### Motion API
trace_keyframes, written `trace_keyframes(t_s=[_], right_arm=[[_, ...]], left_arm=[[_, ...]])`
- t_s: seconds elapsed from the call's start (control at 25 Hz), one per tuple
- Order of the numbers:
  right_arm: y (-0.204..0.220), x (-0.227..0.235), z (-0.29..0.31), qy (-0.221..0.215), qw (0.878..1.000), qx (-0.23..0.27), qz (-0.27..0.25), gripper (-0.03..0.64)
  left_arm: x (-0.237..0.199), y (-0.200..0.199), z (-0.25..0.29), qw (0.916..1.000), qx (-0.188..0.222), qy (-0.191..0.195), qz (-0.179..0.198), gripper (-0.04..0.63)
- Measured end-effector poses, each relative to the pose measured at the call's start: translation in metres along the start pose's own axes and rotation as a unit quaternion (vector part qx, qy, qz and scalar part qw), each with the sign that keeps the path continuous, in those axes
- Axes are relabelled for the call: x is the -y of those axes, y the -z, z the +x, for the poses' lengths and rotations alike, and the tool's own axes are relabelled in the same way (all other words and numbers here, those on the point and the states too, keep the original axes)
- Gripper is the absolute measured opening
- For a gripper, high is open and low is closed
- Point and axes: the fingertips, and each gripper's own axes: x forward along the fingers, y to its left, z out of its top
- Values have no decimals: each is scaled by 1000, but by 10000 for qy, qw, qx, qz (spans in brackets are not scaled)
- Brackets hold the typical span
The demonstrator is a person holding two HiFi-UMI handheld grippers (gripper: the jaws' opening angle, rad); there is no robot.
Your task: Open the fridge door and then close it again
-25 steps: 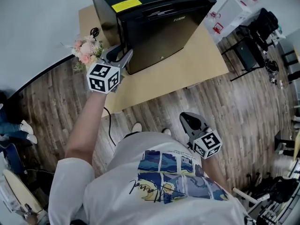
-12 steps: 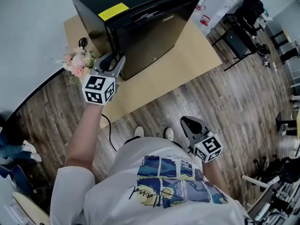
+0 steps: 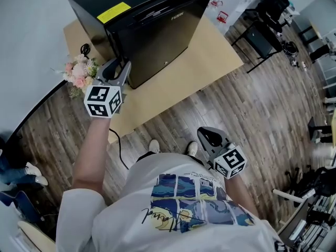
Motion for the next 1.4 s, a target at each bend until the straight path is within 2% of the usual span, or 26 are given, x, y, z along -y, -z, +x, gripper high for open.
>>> trace_keyframes(t_s=[0.4, 0.84, 1.04, 1.4], right_arm=[[10, 29, -26, 121, 9998, 86, 111, 23], [12, 64, -49, -118, 9999, 82, 26, 23], [13, 77, -55, -243, 9996, 103, 27, 23], [21, 94, -70, -440, 9990, 99, -28, 23]], left_arm=[[-3, 3, -2, 9997, -54, -232, -93, 146], [-2, 2, -4, 9970, -137, -722, -257, 153], [23, 4, -13, 9971, -125, -747, -76, 149], [59, 7, -21, 9946, -156, -1024, -60, 147]])
